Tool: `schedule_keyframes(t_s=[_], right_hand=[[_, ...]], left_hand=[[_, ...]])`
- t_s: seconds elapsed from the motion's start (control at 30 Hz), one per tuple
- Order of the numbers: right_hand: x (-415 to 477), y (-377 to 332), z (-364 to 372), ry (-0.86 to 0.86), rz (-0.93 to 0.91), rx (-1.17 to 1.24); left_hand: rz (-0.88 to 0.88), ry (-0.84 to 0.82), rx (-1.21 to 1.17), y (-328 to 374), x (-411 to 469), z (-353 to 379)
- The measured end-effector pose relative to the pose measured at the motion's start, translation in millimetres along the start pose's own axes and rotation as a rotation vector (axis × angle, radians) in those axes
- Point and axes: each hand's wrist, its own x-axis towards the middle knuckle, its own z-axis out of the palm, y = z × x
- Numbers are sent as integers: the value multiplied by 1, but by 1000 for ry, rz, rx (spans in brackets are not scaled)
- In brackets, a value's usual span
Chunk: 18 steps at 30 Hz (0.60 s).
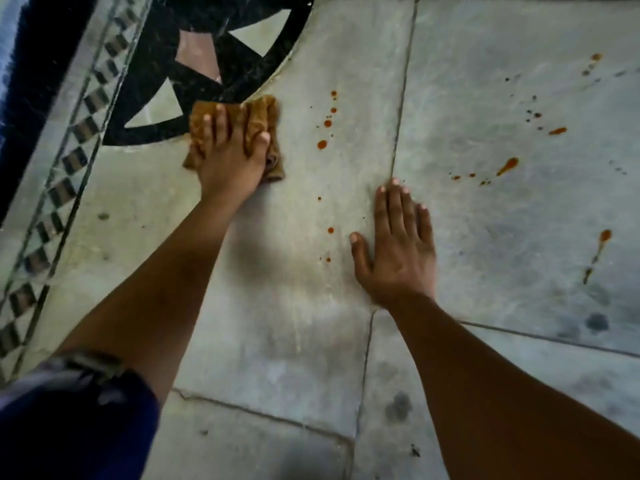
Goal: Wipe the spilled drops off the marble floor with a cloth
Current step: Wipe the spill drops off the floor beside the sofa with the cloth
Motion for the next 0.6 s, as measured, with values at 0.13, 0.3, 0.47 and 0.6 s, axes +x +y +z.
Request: schedule_keyframes(t_s=[0.13,0.3,0.47,0.6], right_hand=[[0,0,0,9,20,19],[1,-1,0,11,23,36],[1,-1,1,25,13,19],[0,-1,3,52,15,3]], left_hand=[[212,-22,31,23,-8,6],[362,-82,110,-16,-26,-1],[93,-35,2,38,60,-6],[181,-137,-111,101,82,-5]])
